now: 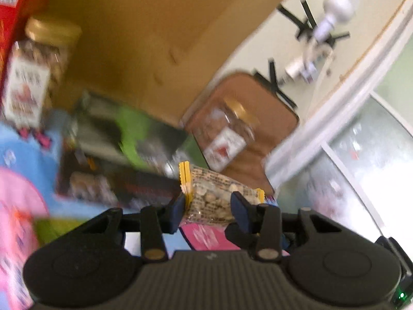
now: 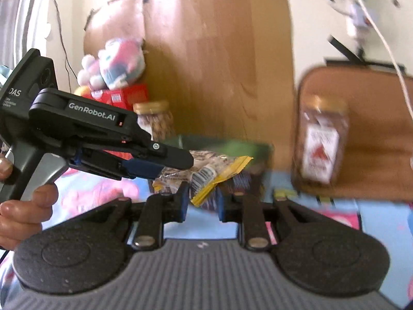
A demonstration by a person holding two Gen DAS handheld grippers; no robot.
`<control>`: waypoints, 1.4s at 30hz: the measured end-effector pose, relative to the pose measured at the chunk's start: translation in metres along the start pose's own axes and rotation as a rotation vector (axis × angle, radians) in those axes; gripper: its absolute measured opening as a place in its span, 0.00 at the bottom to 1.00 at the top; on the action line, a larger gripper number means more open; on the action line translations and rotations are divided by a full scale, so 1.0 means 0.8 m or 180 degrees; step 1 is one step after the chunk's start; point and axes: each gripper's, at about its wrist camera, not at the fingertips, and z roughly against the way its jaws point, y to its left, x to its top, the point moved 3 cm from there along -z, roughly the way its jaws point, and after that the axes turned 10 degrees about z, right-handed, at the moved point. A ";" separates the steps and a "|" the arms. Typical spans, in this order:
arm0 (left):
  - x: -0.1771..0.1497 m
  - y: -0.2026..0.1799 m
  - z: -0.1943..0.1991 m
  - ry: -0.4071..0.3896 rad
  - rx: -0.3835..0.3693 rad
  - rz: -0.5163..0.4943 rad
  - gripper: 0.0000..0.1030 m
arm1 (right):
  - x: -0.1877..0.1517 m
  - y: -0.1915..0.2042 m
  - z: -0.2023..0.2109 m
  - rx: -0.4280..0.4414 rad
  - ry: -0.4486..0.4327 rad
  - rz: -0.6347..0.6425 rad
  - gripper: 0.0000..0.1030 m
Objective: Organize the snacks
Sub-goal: 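Place the nut bag into the black box with the left tool, then grasp the green pickle bag with the left tool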
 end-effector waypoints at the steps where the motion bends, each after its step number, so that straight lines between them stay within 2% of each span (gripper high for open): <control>1: 0.011 0.003 -0.003 -0.0044 0.0049 -0.0012 0.38 | 0.009 0.000 -0.014 0.0027 -0.0026 0.0023 0.24; 7: 0.065 0.052 -0.028 -0.0154 0.0429 0.0109 0.39 | 0.035 0.000 -0.106 0.0219 0.0155 -0.0083 0.25; 10: 0.075 0.074 -0.039 -0.0175 0.0640 0.0143 0.42 | 0.035 0.002 -0.148 0.0271 0.0312 -0.0087 0.27; 11: 0.077 0.080 -0.041 -0.0171 0.0673 0.0152 0.42 | 0.034 0.004 -0.155 0.0268 0.0354 -0.0103 0.31; 14: 0.080 0.084 -0.034 -0.0190 0.0624 0.0147 0.42 | 0.034 0.001 -0.161 0.0214 0.0369 -0.0199 0.34; 21: 0.077 0.066 0.019 -0.0380 0.0441 0.0033 0.44 | 0.027 0.002 -0.115 0.0236 0.0224 -0.0352 0.36; 23: 0.070 0.069 0.041 -0.0418 0.0420 0.0010 0.44 | 0.023 0.011 -0.105 0.0364 0.0227 -0.0401 0.36; 27: 0.039 0.095 0.082 -0.0420 0.0390 0.0192 0.44 | 0.004 0.030 -0.092 0.0714 0.0351 -0.0667 0.36; 29: 0.022 0.109 0.096 -0.0429 0.0460 0.0249 0.44 | -0.004 0.046 -0.091 0.0995 0.0445 -0.0822 0.35; 31: 0.007 0.124 0.104 -0.0433 0.0553 0.0320 0.44 | -0.009 0.064 -0.093 0.1152 0.0539 -0.0841 0.36; 34: -0.015 0.145 0.111 -0.0347 0.0533 0.0502 0.44 | -0.017 0.085 -0.101 0.1088 0.0718 -0.0716 0.36; 37: -0.032 0.152 0.112 -0.0273 0.0488 0.0540 0.45 | -0.027 0.098 -0.104 0.0966 0.0854 -0.0601 0.36; 39: -0.040 0.150 0.115 -0.0265 0.0389 0.0576 0.45 | -0.034 0.100 -0.105 0.0890 0.0927 -0.0600 0.45; 42: -0.043 0.137 0.118 -0.0243 0.0163 0.0609 0.45 | -0.043 0.092 -0.107 0.0883 0.0961 -0.0781 0.46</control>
